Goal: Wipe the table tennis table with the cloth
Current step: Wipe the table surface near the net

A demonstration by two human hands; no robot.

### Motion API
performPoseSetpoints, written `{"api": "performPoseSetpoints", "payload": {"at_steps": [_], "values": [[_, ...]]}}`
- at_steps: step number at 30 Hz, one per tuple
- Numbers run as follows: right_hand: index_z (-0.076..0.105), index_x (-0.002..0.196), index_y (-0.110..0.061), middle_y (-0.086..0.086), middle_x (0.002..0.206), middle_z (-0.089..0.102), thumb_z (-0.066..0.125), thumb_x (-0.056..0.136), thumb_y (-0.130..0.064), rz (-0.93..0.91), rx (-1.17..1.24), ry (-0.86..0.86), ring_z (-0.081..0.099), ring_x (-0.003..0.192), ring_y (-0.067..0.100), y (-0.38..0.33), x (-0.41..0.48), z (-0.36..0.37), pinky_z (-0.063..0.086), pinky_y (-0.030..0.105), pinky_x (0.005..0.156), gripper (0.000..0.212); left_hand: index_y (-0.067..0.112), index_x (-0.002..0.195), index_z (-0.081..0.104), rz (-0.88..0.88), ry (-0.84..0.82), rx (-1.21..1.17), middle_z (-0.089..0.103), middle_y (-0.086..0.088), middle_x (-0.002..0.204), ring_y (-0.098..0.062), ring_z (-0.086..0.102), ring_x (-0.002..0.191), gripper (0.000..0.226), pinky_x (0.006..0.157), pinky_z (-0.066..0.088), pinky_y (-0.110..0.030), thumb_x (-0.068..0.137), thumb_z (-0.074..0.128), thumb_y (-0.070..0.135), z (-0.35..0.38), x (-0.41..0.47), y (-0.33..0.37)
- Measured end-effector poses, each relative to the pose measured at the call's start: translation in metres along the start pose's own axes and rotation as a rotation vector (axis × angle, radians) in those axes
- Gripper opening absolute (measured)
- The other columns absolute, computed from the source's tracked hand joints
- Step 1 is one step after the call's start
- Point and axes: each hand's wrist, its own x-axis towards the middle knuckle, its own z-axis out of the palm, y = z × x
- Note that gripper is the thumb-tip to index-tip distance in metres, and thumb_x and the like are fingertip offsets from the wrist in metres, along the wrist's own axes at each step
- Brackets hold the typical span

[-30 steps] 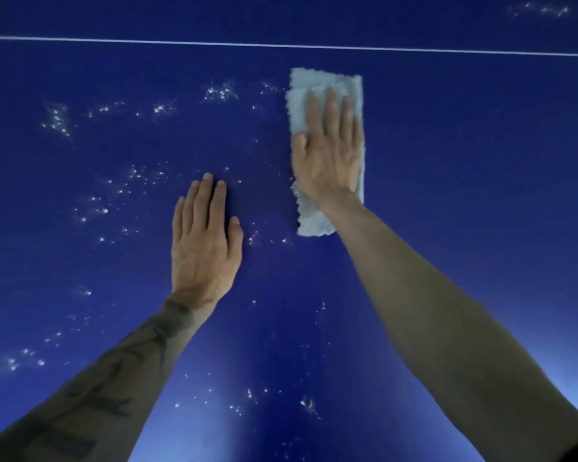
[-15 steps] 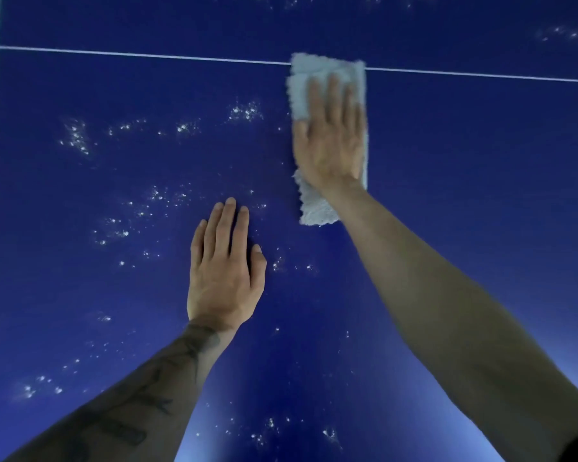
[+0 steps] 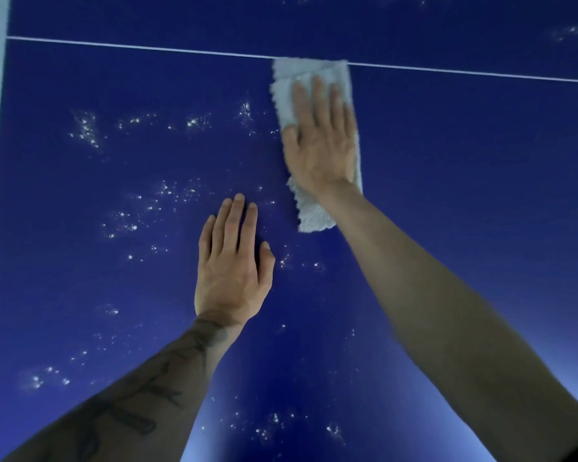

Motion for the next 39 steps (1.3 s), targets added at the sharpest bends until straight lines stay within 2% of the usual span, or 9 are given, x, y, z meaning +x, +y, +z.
{"api": "performPoseSetpoints", "payload": {"at_steps": [3,5,9,12,19,24,27,34,39], "values": [[0.009,0.171,-0.023,0.007,0.179,0.002,0.018,0.111,-0.04,-0.276,-0.055,-0.046,-0.002,0.165,0.03,-0.001,-0.036,0.007,0.004,0.048,0.134,0.064,0.003,0.157,0.04,0.002,0.009,-0.001,0.033,-0.015,0.168,-0.031,0.028,0.157,0.057,0.131,0.018,-0.048,0.105,0.043,0.028,-0.001,0.001,0.001],[0.008,0.171,-0.026,0.005,0.179,0.001,0.019,0.112,-0.041,-0.317,-0.078,-0.062,-0.003,0.165,0.028,0.025,-0.052,0.006,0.003,0.046,0.134,0.062,0.003,0.157,0.04,-0.005,0.004,0.001,0.033,-0.016,0.168,-0.031,0.028,0.157,0.057,0.13,0.018,-0.049,0.106,0.042,0.028,-0.002,0.0,0.001],[0.005,0.171,-0.026,0.006,0.179,0.0,0.021,0.113,-0.04,0.011,-0.067,-0.025,-0.003,0.165,0.029,0.071,-0.038,-0.008,0.001,0.046,0.134,0.062,0.004,0.158,0.039,-0.008,-0.007,0.0,0.032,-0.015,0.168,-0.031,0.027,0.157,0.057,0.131,0.017,-0.048,0.107,0.041,0.029,-0.001,-0.001,0.0],[0.003,0.171,-0.021,0.011,0.179,-0.003,0.02,0.112,-0.039,0.158,-0.013,0.027,-0.005,0.165,0.032,0.046,-0.016,-0.008,0.001,0.049,0.134,0.064,0.004,0.158,0.039,-0.006,-0.012,-0.007,0.032,-0.015,0.168,-0.031,0.027,0.158,0.057,0.131,0.017,-0.048,0.107,0.041,0.029,-0.001,-0.001,0.0],[0.01,0.171,-0.023,0.007,0.179,0.003,0.019,0.111,-0.041,-0.353,-0.098,-0.069,-0.001,0.165,0.03,0.0,-0.093,0.017,0.004,0.047,0.134,0.064,0.001,0.156,0.041,0.002,0.011,-0.005,0.035,-0.016,0.167,-0.031,0.03,0.156,0.057,0.13,0.019,-0.048,0.105,0.042,0.027,-0.002,-0.001,0.001],[0.011,0.171,-0.024,0.007,0.179,0.005,0.02,0.111,-0.039,-0.036,-0.073,-0.012,0.001,0.165,0.03,0.069,-0.09,0.001,0.004,0.046,0.134,0.063,0.004,0.157,0.04,-0.014,-0.02,-0.013,0.032,-0.015,0.169,-0.031,0.027,0.158,0.056,0.131,0.017,-0.048,0.107,0.042,0.028,-0.002,-0.002,0.0],[0.008,0.171,-0.02,0.011,0.179,0.003,0.021,0.111,-0.039,0.127,-0.02,0.048,0.0,0.165,0.032,0.05,-0.069,0.001,0.005,0.049,0.134,0.064,0.003,0.157,0.039,-0.016,-0.029,-0.022,0.031,-0.015,0.169,-0.03,0.026,0.158,0.057,0.131,0.017,-0.048,0.107,0.04,0.029,-0.003,-0.002,0.0],[0.014,0.171,-0.023,0.008,0.179,0.006,0.022,0.11,-0.038,-0.307,-0.079,-0.045,0.002,0.166,0.029,0.013,-0.144,0.026,0.007,0.047,0.134,0.063,0.004,0.163,0.024,-0.053,-0.034,-0.072,0.023,-0.012,0.172,-0.024,0.02,0.16,0.062,0.132,0.006,-0.036,0.108,0.033,0.031,-0.005,-0.004,0.002],[0.005,0.171,-0.025,0.005,0.179,0.0,0.02,0.112,-0.037,0.013,-0.065,-0.028,-0.003,0.165,0.028,0.071,-0.132,0.006,0.004,0.048,0.134,0.063,0.003,0.163,0.025,-0.055,-0.037,-0.084,0.023,-0.013,0.172,-0.026,0.021,0.159,0.062,0.132,0.008,-0.039,0.108,0.033,0.031,-0.006,-0.004,0.001]]}}
